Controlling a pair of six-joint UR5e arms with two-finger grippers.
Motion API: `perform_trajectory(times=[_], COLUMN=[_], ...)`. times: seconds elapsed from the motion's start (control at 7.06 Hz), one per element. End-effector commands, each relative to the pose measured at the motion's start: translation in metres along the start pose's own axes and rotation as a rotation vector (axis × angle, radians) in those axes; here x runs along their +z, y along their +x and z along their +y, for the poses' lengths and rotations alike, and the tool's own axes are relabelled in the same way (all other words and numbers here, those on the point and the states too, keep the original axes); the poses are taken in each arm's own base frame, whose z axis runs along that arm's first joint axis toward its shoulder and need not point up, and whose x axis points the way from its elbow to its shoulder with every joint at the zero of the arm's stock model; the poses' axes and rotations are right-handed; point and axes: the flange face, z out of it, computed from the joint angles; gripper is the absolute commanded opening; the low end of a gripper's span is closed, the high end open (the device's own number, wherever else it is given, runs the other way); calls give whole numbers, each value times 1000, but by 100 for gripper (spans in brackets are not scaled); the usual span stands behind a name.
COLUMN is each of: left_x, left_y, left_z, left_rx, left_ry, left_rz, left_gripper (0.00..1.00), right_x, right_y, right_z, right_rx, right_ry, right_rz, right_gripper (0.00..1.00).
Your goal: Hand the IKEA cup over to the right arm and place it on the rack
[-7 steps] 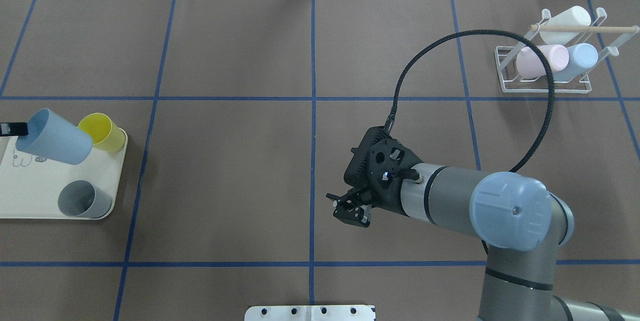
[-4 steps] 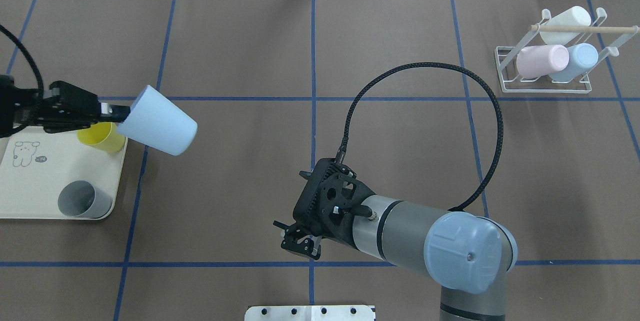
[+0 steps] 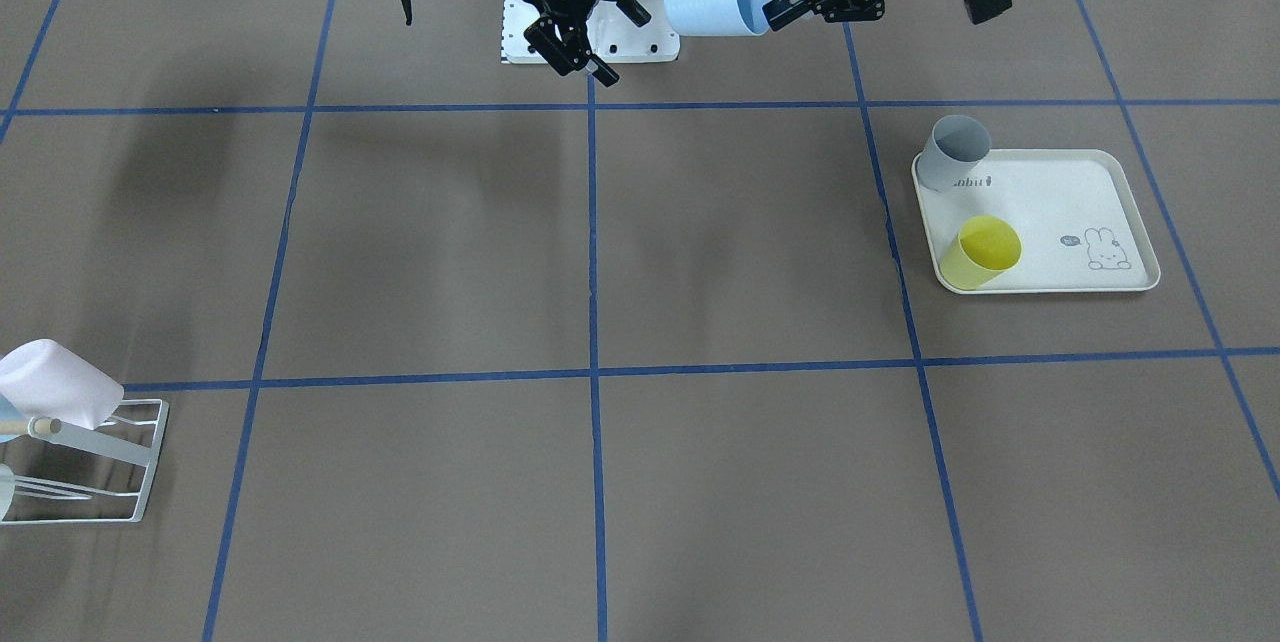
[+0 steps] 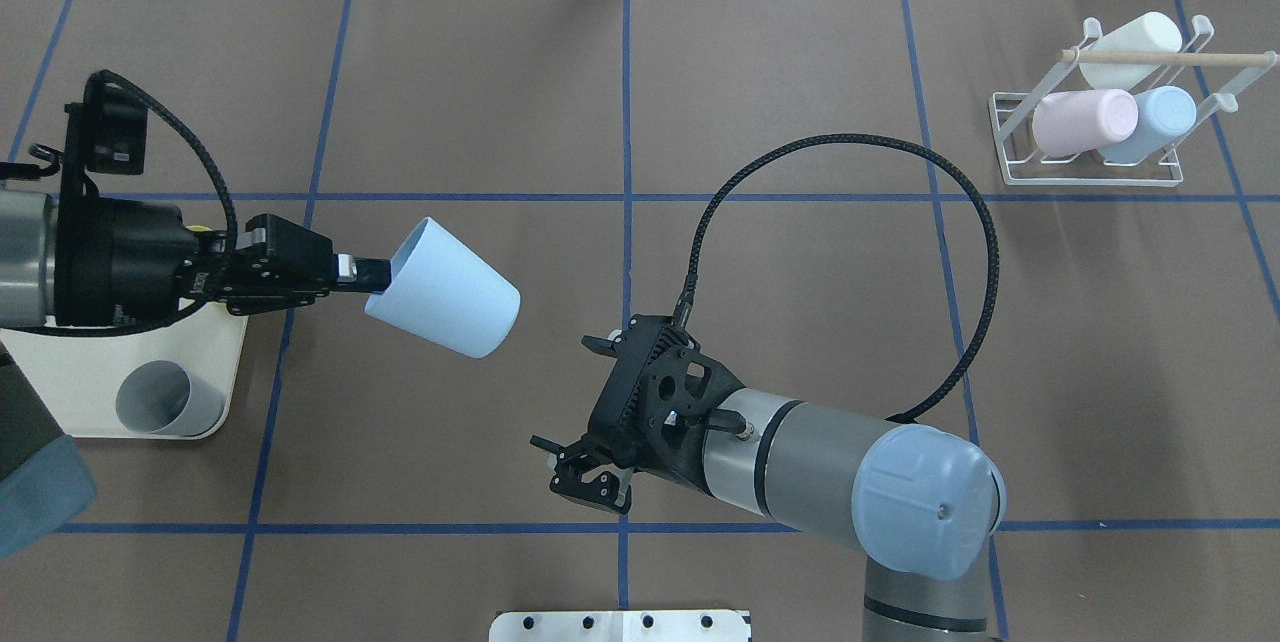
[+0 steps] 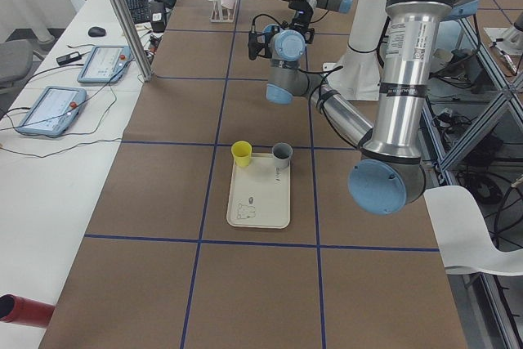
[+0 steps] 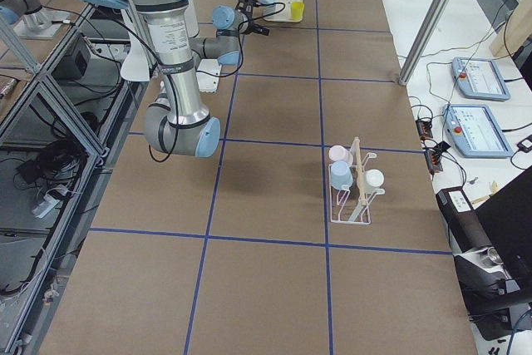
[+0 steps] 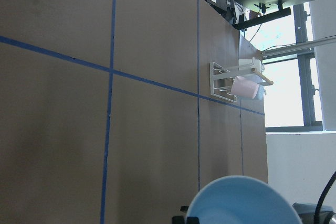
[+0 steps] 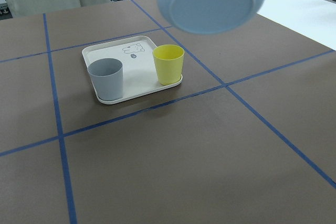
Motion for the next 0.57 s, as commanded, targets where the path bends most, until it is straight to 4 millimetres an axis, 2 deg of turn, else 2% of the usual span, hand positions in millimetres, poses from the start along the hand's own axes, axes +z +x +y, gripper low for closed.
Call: perform_trajectory(times=[0.0,0.14,0.42], left_x=[25,36,43], left_y=[-5,-10,-13], left_z=[19,29,36], left_rx=[-18,-29,-35], left_ry=[-2,5,-8], left_rz=[4,3,-2], left_gripper=[0,0,0], right_x=[-2,-3,-5], right_y=[0,0,-1], right_z=[-3,-4,-9], right_rx=[2,3,4], right_ry=[10,14,25], right_rz=[-1,-2,-6], right_gripper=[100,100,100])
